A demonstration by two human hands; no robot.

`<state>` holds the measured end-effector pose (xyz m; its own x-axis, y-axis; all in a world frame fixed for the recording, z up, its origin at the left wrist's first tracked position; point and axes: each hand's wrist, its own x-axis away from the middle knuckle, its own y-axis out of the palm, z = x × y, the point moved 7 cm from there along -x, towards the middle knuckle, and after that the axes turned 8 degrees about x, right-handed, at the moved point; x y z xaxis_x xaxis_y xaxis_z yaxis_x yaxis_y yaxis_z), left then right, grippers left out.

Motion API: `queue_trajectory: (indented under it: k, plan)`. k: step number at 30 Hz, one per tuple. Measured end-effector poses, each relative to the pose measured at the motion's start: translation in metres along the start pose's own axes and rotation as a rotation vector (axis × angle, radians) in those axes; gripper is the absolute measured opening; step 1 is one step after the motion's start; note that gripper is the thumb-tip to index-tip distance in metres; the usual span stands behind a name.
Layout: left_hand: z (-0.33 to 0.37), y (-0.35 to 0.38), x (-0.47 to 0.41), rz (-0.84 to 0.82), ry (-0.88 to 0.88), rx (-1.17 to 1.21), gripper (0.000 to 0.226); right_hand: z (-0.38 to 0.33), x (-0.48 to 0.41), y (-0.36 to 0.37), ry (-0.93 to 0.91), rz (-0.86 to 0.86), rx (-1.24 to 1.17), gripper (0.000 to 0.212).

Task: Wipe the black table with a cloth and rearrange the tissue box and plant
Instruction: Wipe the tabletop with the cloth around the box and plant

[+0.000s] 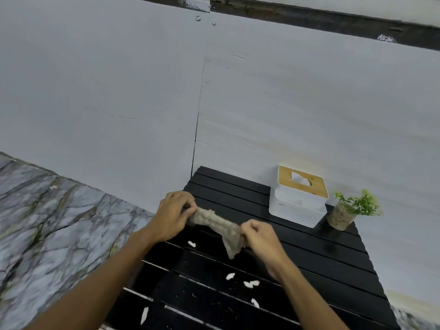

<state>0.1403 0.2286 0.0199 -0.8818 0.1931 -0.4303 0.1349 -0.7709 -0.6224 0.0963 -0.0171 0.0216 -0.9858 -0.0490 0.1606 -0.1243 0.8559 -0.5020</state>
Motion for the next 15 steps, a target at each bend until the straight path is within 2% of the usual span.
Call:
queue_trajectory:
  k: [3, 6, 11, 15]
  plan:
    - [0.013, 0.006, -0.026, -0.088, -0.086, 0.181, 0.01, 0.012, -0.025, -0.019, 0.108, 0.006, -0.262, 0.019]
    - [0.019, 0.021, -0.054, -0.099, -0.124, 0.209, 0.008, 0.027, -0.051, -0.032, 0.188, 0.112, -0.287, 0.021]
    - [0.005, 0.051, -0.085, -0.044, -0.225, 0.127, 0.008, 0.046, -0.078, -0.043, 0.214, 0.307, -0.114, 0.017]
    - [-0.009, 0.074, -0.096, -0.026, -0.31, 0.123, 0.013, 0.036, -0.081, -0.046, 0.076, 0.424, 0.327, 0.015]
